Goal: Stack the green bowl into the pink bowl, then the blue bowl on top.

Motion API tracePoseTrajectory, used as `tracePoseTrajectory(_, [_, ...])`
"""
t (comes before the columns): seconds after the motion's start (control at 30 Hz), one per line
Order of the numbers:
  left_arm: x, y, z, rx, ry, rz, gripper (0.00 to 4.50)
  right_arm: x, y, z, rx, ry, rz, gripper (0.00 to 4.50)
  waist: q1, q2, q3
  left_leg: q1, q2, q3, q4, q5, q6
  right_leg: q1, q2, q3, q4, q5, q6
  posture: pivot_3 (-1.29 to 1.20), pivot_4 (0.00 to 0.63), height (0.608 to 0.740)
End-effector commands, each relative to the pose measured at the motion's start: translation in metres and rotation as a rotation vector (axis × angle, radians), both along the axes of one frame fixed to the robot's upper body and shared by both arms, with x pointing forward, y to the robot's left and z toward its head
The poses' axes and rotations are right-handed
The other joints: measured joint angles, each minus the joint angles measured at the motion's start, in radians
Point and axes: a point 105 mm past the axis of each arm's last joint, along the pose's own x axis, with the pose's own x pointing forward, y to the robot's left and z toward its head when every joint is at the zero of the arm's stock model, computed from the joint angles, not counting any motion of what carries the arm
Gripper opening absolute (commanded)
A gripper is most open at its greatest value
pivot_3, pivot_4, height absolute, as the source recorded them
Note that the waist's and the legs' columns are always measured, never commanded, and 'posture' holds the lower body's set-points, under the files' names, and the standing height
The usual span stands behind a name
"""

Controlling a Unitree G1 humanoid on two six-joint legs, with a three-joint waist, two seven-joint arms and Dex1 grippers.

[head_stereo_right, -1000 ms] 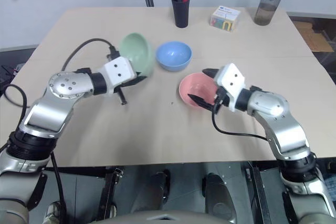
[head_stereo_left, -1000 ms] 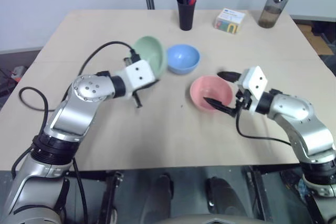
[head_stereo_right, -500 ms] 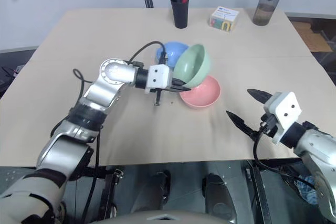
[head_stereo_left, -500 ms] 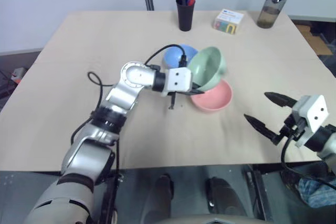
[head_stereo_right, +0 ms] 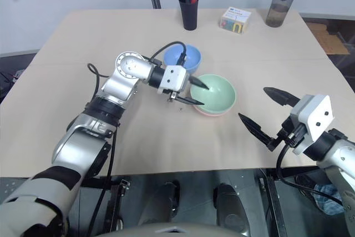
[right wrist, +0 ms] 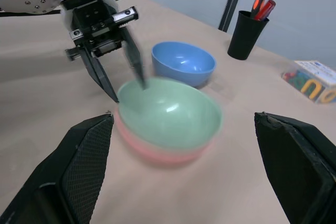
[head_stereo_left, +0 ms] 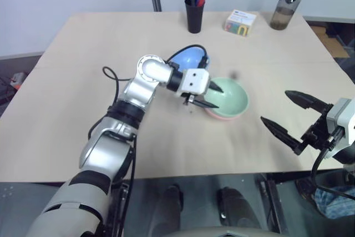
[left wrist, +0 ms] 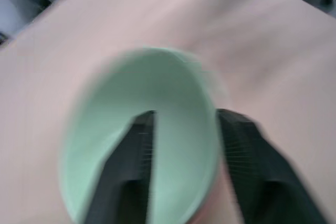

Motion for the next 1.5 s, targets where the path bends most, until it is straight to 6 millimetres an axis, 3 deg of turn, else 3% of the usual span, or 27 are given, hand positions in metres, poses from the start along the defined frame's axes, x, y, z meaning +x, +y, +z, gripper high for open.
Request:
tracePoseTrajectory(0.03, [0.035, 0.036, 0.034, -0.056, -0.149, 0.258, 3.18, 0.003, 0.005, 0.005, 0.001, -0.028, 0.021, 4.50, -0.005, 0.000, 0.000, 0.000, 0.000, 0.000, 0.000, 0.000, 0.000, 0.000, 0.000, 0.000, 0.000, 0.000, 0.000, 0.00, 0.150, 0.740])
tracePoseTrajectory(0.07, [0.046, 0.054, 0.029, 0.020, -0.205, 0.348, 3.18, 0.005, 0.007, 0.005, 0.004, -0.031, 0.029, 4.50, -0.009, 0.000, 0.000, 0.001, 0.000, 0.000, 0.000, 0.000, 0.000, 0.000, 0.000, 0.000, 0.000, 0.000, 0.000, 0.00, 0.150, 0.740])
tracePoseTrajectory(0.13, [0.051, 0.075, 0.018, 0.141, -0.244, 0.380, 3.18, 0.009, 0.009, 0.005, 0.008, -0.035, 0.040, 4.50, -0.013, 0.000, 0.000, 0.002, 0.001, 0.000, 0.000, 0.000, 0.000, 0.000, 0.001, 0.001, 0.000, 0.000, 0.000, 0.00, 0.150, 0.740])
tracePoseTrajectory(0.27, [0.066, 0.093, 0.009, 0.288, -0.343, 0.444, 3.18, 0.016, 0.013, 0.005, 0.008, -0.045, 0.056, 4.50, 0.008, -0.001, 0.000, 0.001, 0.001, 0.000, -0.001, 0.000, 0.000, 0.000, 0.001, 0.000, -0.001, 0.000, 0.000, 0.00, 0.150, 0.740])
tracePoseTrajectory(0.47, [0.088, 0.086, -0.002, 0.368, -0.452, 0.511, 3.18, 0.024, 0.026, 0.002, 0.010, -0.064, 0.082, 4.50, 0.030, -0.003, 0.001, -0.003, -0.002, -0.002, 0.003, -0.001, 0.001, 0.000, 0.000, 0.000, -0.002, 0.001, 0.002, 0.00, 0.150, 0.740])
tracePoseTrajectory(0.57, [0.096, 0.082, 0.004, 0.363, -0.495, 0.549, 3.18, 0.024, 0.029, 0.002, 0.006, -0.073, 0.089, 4.50, 0.024, -0.003, 0.001, -0.004, -0.002, -0.002, 0.003, -0.001, 0.001, 0.000, 0.000, 0.000, -0.002, 0.001, 0.002, 0.00, 0.150, 0.740])
tracePoseTrajectory(0.7, [0.100, 0.079, 0.009, 0.367, -0.506, 0.561, 3.18, 0.025, 0.030, 0.004, 0.006, -0.087, 0.081, 4.50, 0.015, -0.003, 0.001, -0.003, -0.002, -0.001, 0.003, -0.001, 0.002, 0.000, 0.000, 0.000, -0.001, 0.001, 0.002, 0.00, 0.150, 0.740])
tracePoseTrajectory(0.9, [0.101, 0.070, -0.010, 0.406, -0.460, 0.552, 3.18, 0.025, 0.029, 0.004, 0.004, -0.093, 0.063, 4.50, 0.019, -0.003, 0.001, -0.003, -0.002, -0.001, 0.003, -0.001, 0.002, 0.000, 0.000, 0.000, -0.001, 0.001, 0.002, 0.00, 0.150, 0.740])
tracePoseTrajectory(1.17, [0.101, 0.067, -0.017, 0.405, -0.440, 0.554, 0.19, 0.025, 0.023, 0.003, -0.012, -0.100, 0.032, 4.50, 0.019, -0.003, 0.001, -0.003, -0.002, -0.001, 0.003, -0.001, 0.002, 0.000, 0.000, 0.000, -0.001, 0.001, 0.002, 0.00, 0.150, 0.740])
tracePoseTrajectory(1.37, [0.086, 0.056, 0.003, 0.300, -0.412, 0.422, 0.11, 0.026, 0.021, 0.001, -0.018, -0.102, 0.021, 4.50, 0.020, -0.003, 0.001, -0.003, -0.002, -0.001, 0.003, -0.001, 0.002, 0.000, 0.000, 0.000, -0.001, 0.001, 0.002, 0.00, 0.150, 0.740])
tracePoseTrajectory(1.5, [0.050, 0.030, 0.025, 0.168, -0.337, 0.135, 0.11, 0.022, 0.017, -0.002, -0.020, -0.090, 0.011, 4.50, 0.024, -0.003, 0.001, -0.003, -0.002, -0.001, 0.003, -0.001, 0.002, 0.000, 0.000, 0.000, -0.001, 0.002, 0.002, 0.00, 0.150, 0.740])
